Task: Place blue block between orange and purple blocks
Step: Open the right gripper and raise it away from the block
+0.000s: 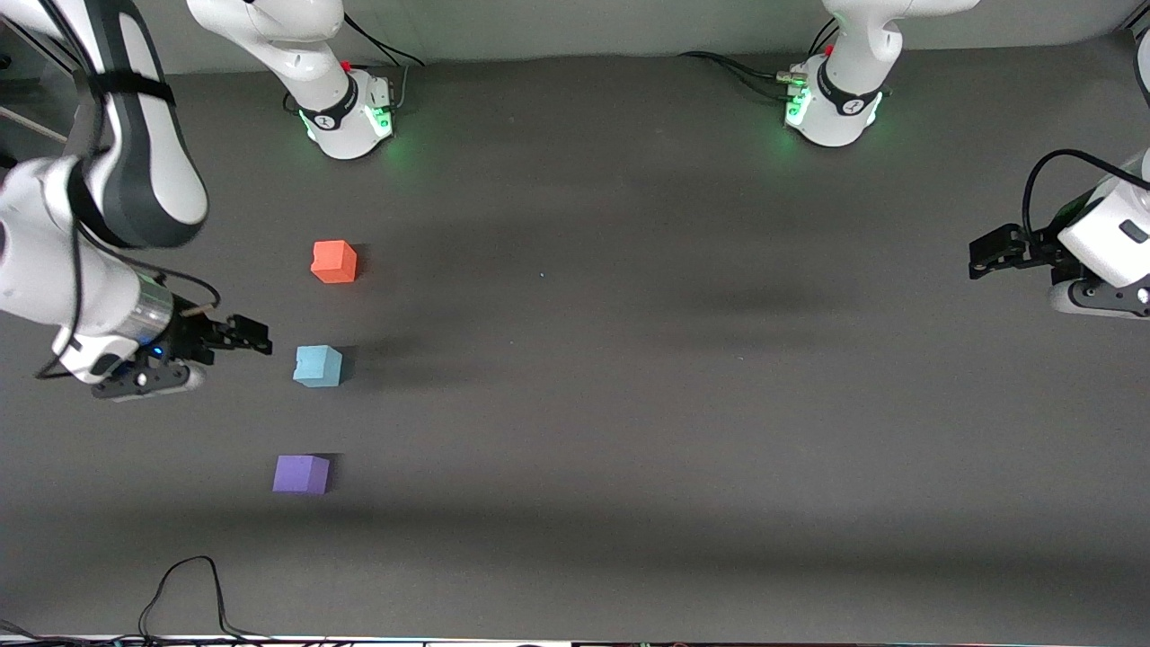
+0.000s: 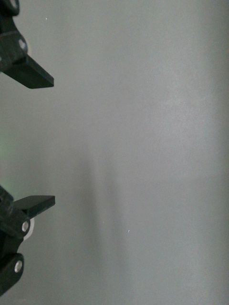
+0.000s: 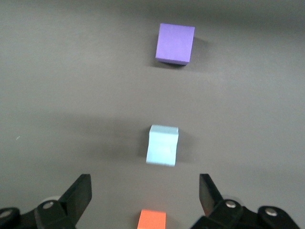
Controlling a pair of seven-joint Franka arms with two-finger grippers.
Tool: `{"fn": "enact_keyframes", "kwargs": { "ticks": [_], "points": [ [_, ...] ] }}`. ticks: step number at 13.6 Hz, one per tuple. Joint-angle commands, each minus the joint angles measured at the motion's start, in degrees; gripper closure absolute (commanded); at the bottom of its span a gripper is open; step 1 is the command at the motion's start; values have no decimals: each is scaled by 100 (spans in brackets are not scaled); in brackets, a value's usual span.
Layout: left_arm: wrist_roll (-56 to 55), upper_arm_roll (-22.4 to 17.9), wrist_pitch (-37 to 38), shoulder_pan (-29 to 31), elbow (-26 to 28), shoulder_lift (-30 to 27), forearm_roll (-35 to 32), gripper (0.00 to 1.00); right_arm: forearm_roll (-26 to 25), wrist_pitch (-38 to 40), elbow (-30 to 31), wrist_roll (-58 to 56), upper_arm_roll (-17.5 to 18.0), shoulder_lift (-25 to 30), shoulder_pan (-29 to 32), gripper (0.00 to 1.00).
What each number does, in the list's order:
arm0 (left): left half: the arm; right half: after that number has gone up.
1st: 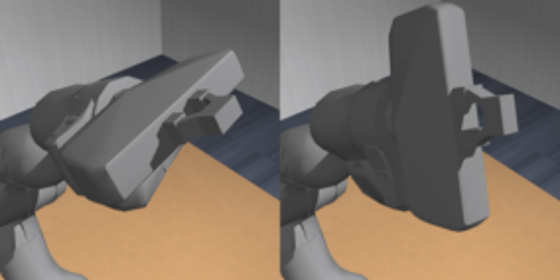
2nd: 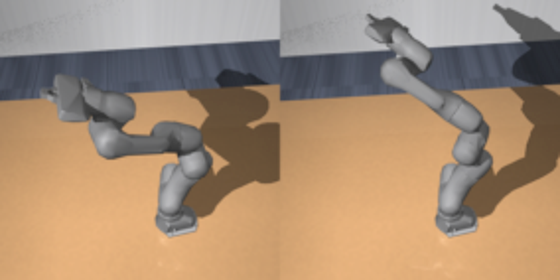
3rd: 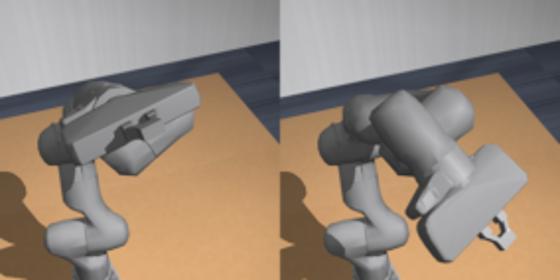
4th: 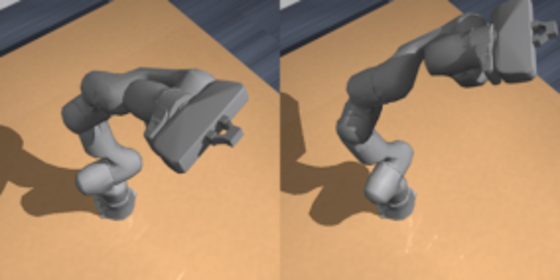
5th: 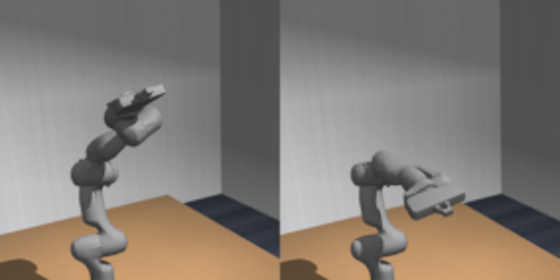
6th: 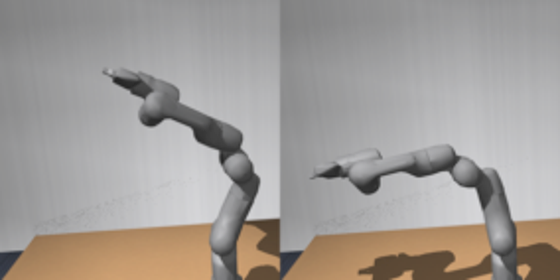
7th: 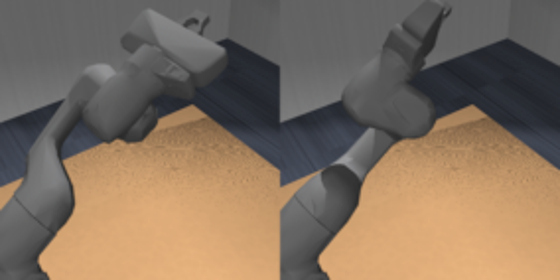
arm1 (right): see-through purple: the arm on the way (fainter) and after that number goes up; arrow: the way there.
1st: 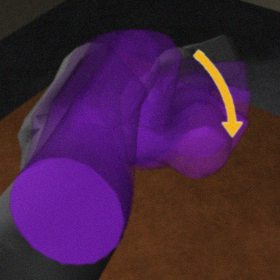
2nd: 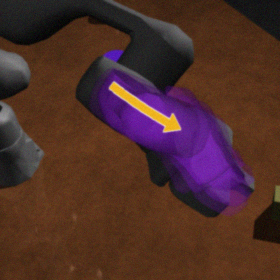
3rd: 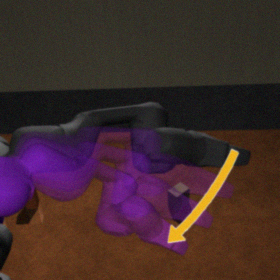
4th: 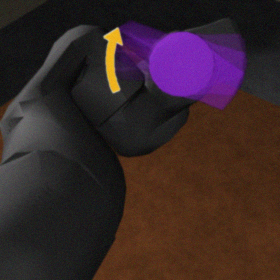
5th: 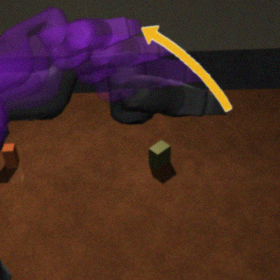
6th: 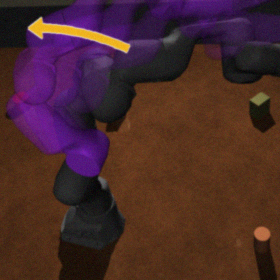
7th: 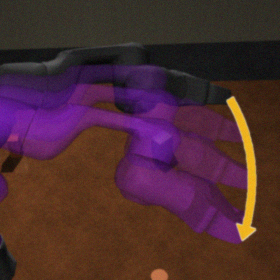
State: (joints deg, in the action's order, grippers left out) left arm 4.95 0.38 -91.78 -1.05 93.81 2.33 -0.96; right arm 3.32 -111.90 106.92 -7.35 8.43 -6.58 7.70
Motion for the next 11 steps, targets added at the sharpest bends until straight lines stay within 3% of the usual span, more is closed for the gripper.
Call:
{"fn": "enact_keyframes", "kwargs": {
  "ticks": [1, 3, 5, 6, 11],
  "points": [
    [-56, 15, -33, 9, -12, -22, 52, 0, 124, 1122, -643, 49, -96, 427, -277, 0],
    [-56, 15, -33, 9, -12, -22, 52, 0, 125, 1774, -1022, 93, -489, 674, -653, 0],
    [-65, 15, -33, 9, -20, -22, 52, 0, 116, 2066, -1173, 93, -1427, 851, -1548, 0],
    [-56, 15, -33, 9, -12, -22, 52, 0, 116, 2154, -1199, 84, -1676, 912, -1779, 0],
    [-65, 15, -33, 9, -12, -22, 52, 0, 107, 2234, -1155, 436, -1678, 939, -2000, 0]
  ]
}}
